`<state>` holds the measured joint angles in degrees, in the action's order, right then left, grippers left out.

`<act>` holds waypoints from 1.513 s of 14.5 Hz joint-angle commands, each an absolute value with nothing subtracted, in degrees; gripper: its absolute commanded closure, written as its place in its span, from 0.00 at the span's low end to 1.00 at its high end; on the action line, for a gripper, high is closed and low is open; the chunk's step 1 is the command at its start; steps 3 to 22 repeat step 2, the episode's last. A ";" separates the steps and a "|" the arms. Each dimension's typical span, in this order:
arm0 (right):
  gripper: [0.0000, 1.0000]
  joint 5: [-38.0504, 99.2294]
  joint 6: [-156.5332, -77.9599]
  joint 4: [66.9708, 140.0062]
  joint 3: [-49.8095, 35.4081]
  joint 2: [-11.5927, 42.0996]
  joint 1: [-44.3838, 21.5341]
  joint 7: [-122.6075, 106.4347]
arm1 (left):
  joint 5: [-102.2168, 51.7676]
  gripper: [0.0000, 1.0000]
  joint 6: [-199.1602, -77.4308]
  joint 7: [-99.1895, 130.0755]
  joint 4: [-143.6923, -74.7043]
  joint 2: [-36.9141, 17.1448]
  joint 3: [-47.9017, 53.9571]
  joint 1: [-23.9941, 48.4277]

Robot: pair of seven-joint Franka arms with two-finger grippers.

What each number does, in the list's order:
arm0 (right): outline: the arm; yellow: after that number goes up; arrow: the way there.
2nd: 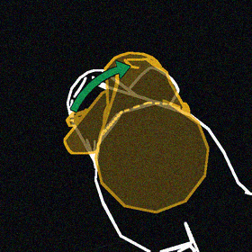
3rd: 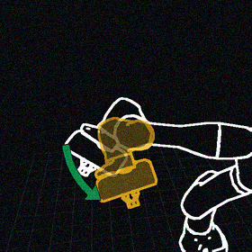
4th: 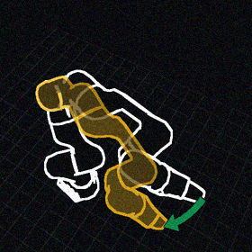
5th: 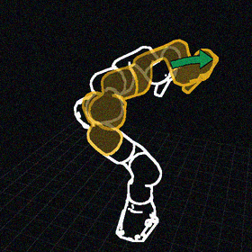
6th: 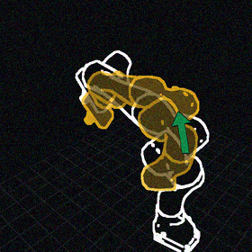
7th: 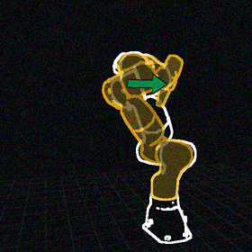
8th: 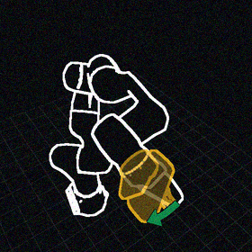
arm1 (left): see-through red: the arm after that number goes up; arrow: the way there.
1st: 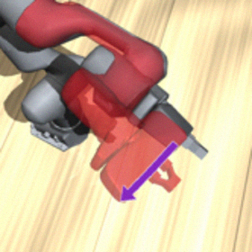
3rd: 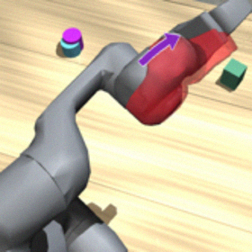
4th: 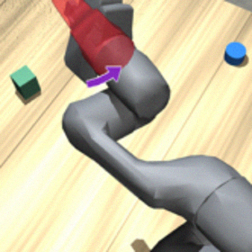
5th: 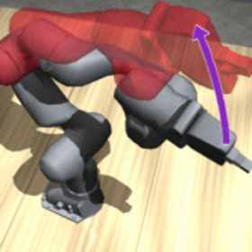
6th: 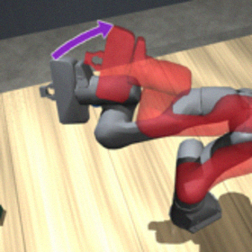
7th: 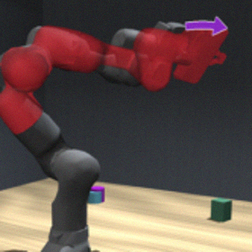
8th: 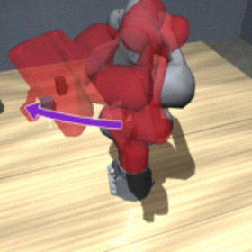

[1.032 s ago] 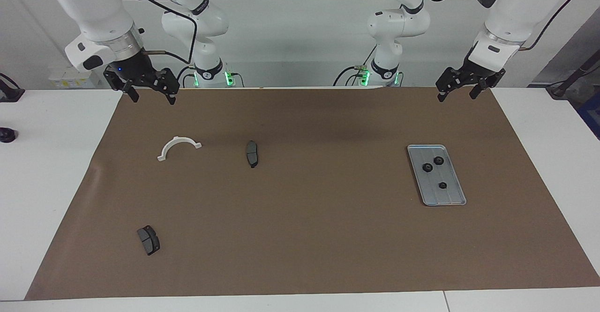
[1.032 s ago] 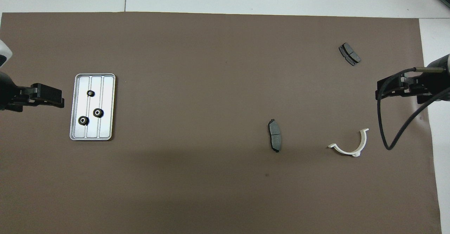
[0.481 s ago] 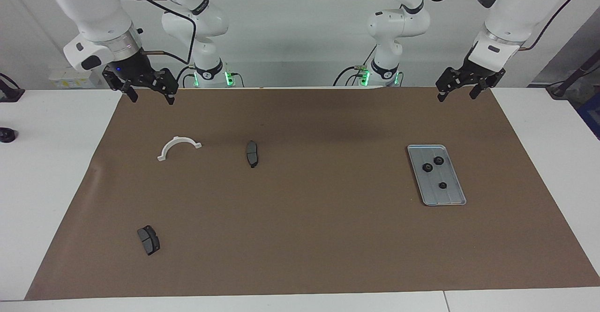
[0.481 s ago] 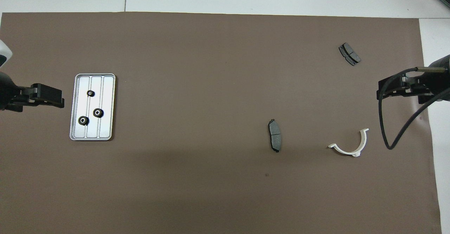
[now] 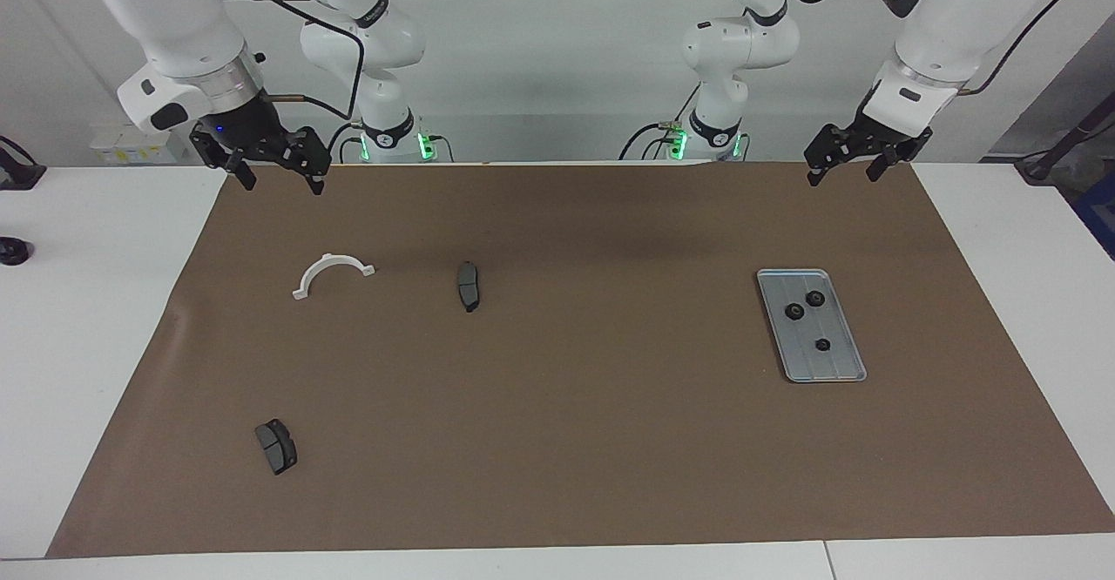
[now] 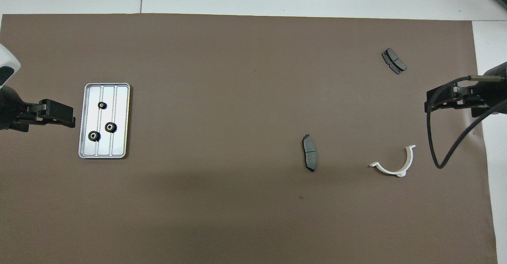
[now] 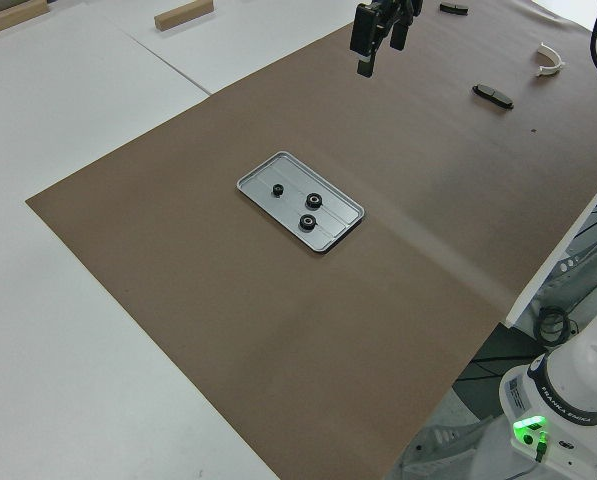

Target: Pick bearing gear from pile to tray

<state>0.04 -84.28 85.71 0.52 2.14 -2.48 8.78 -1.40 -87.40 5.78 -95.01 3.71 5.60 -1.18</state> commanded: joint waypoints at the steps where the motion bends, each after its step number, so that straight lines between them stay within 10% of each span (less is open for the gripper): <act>1: 0.00 0.35 -83.76 86.13 0.44 1.85 -1.76 7.12 | -2.02 0.00 -87.53 5.71 -96.33 4.92 5.62 -1.67; 22: 0.00 0.35 -83.76 86.13 0.44 1.85 -1.76 7.12 | -2.02 0.00 -88.93 5.63 -96.59 4.92 5.54 -1.67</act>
